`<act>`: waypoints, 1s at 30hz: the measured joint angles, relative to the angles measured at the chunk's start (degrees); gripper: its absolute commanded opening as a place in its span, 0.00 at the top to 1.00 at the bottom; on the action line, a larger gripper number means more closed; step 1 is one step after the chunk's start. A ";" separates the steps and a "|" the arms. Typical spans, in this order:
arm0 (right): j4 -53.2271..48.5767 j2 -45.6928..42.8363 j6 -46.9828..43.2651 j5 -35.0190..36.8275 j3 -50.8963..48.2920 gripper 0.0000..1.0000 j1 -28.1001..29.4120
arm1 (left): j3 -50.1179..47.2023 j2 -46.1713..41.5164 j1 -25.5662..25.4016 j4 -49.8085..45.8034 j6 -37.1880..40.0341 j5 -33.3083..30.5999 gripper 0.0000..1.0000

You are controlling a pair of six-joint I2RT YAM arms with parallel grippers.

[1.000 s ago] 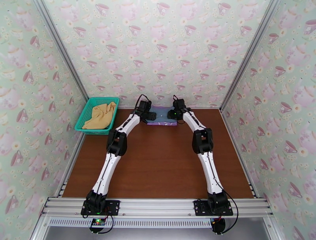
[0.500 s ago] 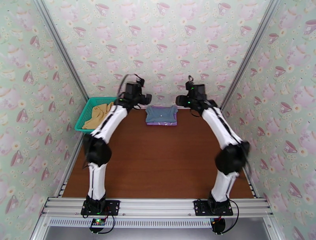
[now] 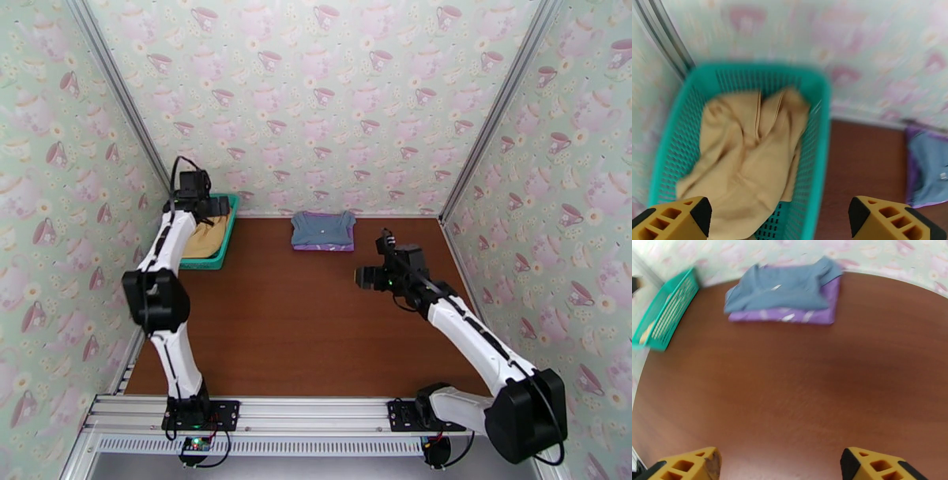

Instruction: Fold and stack the mixed laundry pile

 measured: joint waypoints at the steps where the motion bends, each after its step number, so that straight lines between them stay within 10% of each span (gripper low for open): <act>1: 0.09 -0.15 0.00 -0.09 0.00 0.02 0.66 | 1.81 2.99 0.28 -1.31 0.02 -0.02 0.02; 23: 3.82 5.27 -1.44 -13.22 -1.09 0.02 6.14 | 24.02 27.36 6.73 -13.57 -4.09 6.91 0.05; 26: 2.47 8.02 -2.29 -11.63 -0.44 0.08 8.07 | 26.10 28.02 6.86 -15.17 -4.98 8.13 0.25; 30: 1.07 10.29 -3.08 -9.05 0.83 0.37 9.51 | 26.08 28.11 7.39 -16.44 -5.18 10.03 0.97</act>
